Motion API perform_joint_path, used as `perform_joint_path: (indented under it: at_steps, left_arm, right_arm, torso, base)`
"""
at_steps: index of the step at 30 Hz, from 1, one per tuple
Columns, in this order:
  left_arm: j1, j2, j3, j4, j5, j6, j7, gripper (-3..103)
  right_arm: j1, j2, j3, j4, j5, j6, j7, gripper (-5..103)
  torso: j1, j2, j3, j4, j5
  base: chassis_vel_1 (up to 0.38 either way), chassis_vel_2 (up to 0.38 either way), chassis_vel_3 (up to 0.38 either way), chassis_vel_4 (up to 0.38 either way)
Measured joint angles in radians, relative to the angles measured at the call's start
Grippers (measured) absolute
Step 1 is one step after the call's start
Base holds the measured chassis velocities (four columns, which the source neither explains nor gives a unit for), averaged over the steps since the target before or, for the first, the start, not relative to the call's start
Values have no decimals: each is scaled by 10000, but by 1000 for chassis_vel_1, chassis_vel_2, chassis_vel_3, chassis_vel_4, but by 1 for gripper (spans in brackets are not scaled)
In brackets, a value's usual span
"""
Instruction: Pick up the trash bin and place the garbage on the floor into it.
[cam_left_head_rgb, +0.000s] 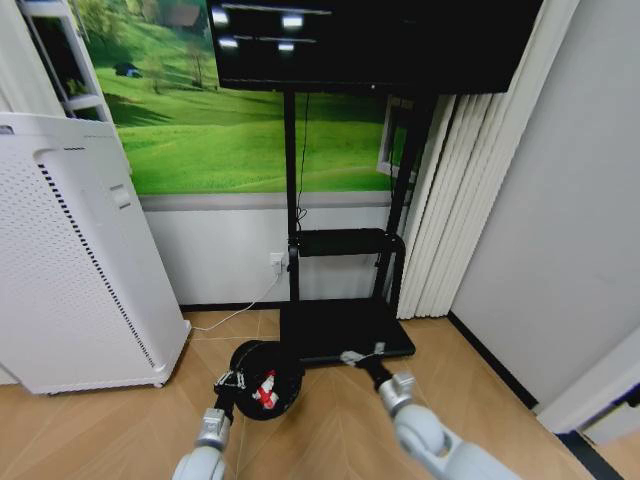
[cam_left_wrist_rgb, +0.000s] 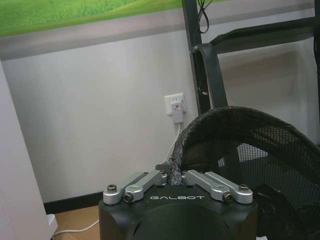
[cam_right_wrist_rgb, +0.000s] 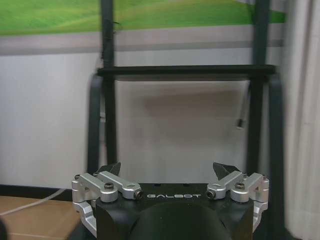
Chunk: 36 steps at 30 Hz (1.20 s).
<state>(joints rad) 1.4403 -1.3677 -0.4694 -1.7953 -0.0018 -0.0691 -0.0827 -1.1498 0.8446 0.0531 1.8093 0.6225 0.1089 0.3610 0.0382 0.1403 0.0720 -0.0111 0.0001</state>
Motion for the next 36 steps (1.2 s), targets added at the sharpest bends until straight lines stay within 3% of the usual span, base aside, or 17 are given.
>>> perform_joint_path:
  at_steps: [9,13,20,22,24,25,36]
  left_arm:
    - [318,-40,-503,-567,-64,-97,0,4]
    - [457,-54,-710,-828,-112,-86,1,4]
    - [703,-78,-1004,-1204,-129,-79,2,4]
    - [804,-85,-1139,-1384,-130,-78,8,4]
    - [825,-93,-1173,-1418,-130,-78,9,4]
    - [881,-104,-1246,-1493,-132,-78,11,4]
    - [1015,-80,-1477,-1638,-193,-110,24,4]
  right_arm:
    - [-1998,98,3201,95,-85,-1624,76,100]
    - [-2601,253,4231,246,-67,-1833,-314,100]
    - [-3421,469,5291,570,-65,-1774,-1012,100]
    - [-3862,507,5806,685,-103,-1355,-2027,100]
    - [-3948,507,5910,692,-127,-1208,-2338,100]
    - [-4092,501,6111,693,-193,-892,-2958,100]
    - [-4010,498,6106,618,-137,-519,-3299,100]
  torso:
    - [0,-1,0,-2,-1]
    - [-1,0,0,-2,0]
    - [0,0,0,0,-1]
    - [0,1,0,-3,0]
    - [0,0,0,-2,-1]
    - [0,0,1,-3,0]
    - [2,0,1,0,-1]
  base:
    - [0,0,0,0]
    - [0,0,0,0]
    - [0,0,0,0]
    - [0,0,0,0]
    - [0,0,0,0]
    - [0,0,0,0]
    - [0,0,0,0]
